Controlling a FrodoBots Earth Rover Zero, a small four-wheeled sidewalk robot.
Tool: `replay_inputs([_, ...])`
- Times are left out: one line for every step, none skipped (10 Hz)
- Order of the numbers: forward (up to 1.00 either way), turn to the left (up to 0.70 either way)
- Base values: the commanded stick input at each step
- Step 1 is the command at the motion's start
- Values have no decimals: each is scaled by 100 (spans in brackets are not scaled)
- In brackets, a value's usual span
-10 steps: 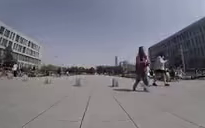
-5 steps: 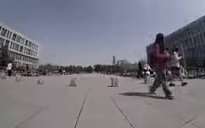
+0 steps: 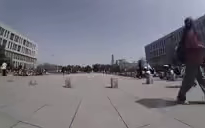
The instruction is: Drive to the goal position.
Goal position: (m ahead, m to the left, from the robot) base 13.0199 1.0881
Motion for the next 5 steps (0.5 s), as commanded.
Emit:
replay_inputs([100,14])
replay_inputs([100,19])
replay_inputs([100,24])
replay_inputs([100,29])
replay_inputs([100,34])
